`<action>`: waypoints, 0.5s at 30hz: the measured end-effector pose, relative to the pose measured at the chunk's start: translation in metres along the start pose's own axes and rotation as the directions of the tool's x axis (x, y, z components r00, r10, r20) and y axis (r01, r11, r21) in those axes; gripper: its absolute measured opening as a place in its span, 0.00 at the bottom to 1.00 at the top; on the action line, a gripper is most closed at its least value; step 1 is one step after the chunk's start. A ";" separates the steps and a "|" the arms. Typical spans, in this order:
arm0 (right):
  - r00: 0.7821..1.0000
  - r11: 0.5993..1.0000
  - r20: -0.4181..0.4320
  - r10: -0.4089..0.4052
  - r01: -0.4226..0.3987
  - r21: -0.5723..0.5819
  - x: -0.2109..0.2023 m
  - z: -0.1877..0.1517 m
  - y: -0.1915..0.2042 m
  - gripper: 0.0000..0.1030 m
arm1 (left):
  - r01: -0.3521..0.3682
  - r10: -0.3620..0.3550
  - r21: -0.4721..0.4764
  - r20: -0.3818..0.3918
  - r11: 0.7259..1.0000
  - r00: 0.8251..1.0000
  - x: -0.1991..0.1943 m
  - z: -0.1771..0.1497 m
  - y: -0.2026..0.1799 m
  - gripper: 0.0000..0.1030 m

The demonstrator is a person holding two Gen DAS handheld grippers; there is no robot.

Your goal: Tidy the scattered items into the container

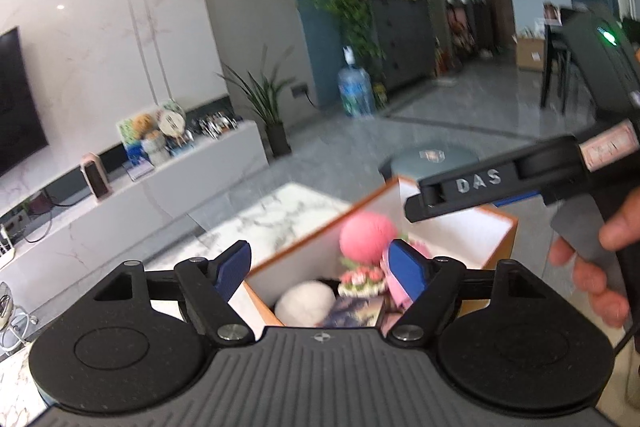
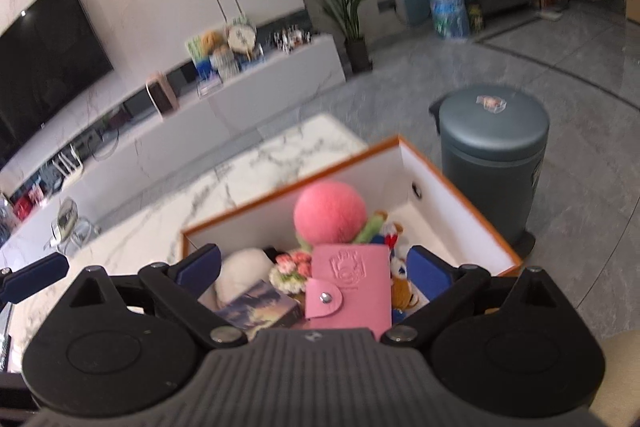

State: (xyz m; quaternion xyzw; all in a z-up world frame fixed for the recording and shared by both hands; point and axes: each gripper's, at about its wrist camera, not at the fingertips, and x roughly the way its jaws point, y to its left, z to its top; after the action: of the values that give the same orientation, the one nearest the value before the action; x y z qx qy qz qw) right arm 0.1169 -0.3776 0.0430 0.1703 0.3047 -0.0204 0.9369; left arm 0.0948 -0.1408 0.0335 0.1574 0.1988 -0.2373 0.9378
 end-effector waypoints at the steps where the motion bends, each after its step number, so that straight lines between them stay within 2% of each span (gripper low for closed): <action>1: 1.000 1.000 0.023 0.000 0.000 -0.004 -0.011 0.001 0.002 0.98 | -0.005 0.005 -0.010 0.014 1.000 1.000 -0.007 0.002 0.000 0.88; 8: 0.985 1.000 0.174 -0.015 0.016 0.000 -0.079 -0.009 0.010 0.99 | -0.057 0.063 -0.092 0.057 0.994 0.996 -0.037 0.000 -0.002 0.93; 15: 0.977 0.999 0.210 -0.044 0.046 -0.005 -0.114 -0.043 0.005 0.99 | -0.084 0.083 -0.148 -0.009 0.985 0.996 -0.039 -0.020 -0.003 0.93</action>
State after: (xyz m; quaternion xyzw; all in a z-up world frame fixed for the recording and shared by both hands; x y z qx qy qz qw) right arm 0.0003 -0.3657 0.0777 0.1557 0.2079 -0.0581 0.9639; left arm 0.0557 -0.1207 0.0333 0.0958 0.2103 -0.1822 0.9557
